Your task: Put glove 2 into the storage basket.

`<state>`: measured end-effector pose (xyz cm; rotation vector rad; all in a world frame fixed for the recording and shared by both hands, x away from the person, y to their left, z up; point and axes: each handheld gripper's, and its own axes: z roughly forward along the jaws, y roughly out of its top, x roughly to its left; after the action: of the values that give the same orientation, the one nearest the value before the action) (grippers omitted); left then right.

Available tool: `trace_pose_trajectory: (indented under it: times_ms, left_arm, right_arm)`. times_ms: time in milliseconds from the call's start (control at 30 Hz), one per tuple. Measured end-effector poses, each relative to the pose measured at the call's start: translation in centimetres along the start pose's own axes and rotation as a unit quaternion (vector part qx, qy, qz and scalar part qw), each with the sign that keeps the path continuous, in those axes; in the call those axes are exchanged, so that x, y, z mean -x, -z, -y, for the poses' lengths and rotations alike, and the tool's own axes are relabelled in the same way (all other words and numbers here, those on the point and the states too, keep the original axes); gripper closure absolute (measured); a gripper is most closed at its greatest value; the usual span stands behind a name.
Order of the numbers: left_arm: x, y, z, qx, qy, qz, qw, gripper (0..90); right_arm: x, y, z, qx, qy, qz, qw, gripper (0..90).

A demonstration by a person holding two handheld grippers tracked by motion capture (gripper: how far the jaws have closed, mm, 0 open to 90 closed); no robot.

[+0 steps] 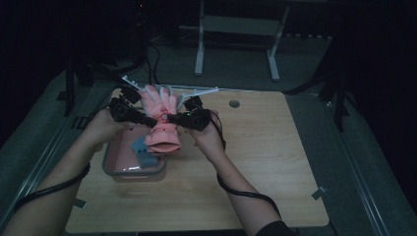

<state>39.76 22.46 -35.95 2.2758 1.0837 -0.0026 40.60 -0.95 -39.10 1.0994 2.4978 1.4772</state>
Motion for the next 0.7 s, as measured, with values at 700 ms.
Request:
trace_pose_trajectory:
  times_ms: [700]
  left_arm:
    - [-6.9, -4.8, 7.4, -0.060, 0.044, 0.021, 0.9970, 68.8]
  right_arm:
    - [-1.5, -10.7, 4.7, -0.081, -0.025, -0.004, 0.9964, 78.3]
